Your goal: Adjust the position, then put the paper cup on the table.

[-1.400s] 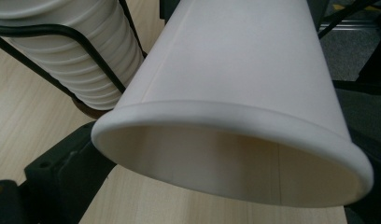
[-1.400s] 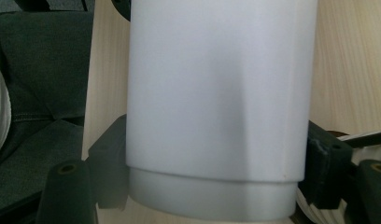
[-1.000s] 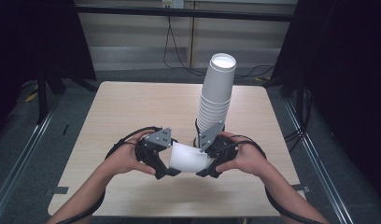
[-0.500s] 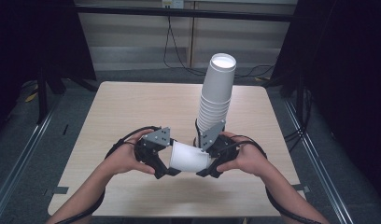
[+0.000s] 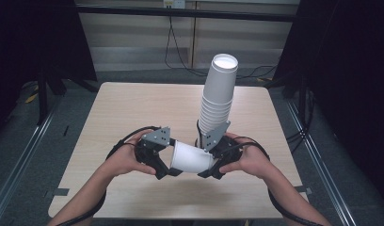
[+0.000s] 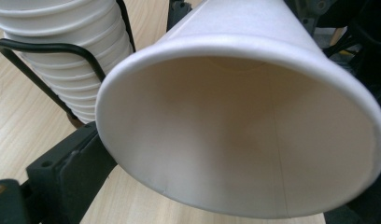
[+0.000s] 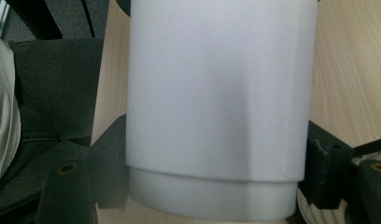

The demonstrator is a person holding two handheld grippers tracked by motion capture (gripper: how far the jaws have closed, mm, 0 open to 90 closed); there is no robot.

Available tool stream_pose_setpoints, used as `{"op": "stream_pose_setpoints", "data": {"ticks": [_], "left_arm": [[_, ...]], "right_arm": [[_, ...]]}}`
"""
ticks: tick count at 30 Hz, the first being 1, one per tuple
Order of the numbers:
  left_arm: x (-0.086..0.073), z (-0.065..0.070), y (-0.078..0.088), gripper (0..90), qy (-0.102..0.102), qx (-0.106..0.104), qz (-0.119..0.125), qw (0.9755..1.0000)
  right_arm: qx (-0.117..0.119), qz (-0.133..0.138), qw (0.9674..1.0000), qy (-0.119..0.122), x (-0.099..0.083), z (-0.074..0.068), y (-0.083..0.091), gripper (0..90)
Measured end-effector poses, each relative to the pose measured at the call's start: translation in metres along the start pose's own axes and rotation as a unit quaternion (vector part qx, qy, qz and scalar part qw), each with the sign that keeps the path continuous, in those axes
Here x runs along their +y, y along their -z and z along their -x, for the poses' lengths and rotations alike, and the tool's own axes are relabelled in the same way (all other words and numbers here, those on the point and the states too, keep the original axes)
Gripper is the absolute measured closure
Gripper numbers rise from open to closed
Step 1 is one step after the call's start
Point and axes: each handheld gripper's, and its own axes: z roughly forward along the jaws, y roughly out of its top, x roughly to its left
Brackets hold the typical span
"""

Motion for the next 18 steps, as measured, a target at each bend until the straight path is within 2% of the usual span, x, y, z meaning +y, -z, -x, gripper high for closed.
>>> {"op": "stream_pose_setpoints", "data": {"ticks": [4,5,10,16,18], "left_arm": [[0.000,0.001,0.001,3.8,0.008,-0.004,0.011,0.9999],[0.000,0.000,0.002,4.4,0.005,-0.006,0.010,0.9999],[0.000,-0.001,0.006,4.8,0.010,-0.001,0.025,0.9996],[0.002,-0.001,0.010,6.8,0.005,0.000,0.031,0.9995],[0.004,-0.001,0.011,7.7,0.004,-0.001,0.029,0.9996]], "right_arm": [[-0.001,0.009,1.0000,0.000,0.000,0.000,0.001,25.2],[-0.002,0.010,1.0000,0.000,0.000,0.000,0.001,25.2],[0.000,0.019,0.9998,0.000,0.001,0.002,0.002,25.2],[-0.001,0.031,0.9995,0.001,-0.001,0.004,0.001,25.2],[0.000,0.024,0.9997,0.006,-0.001,0.004,-0.001,25.3]]}}
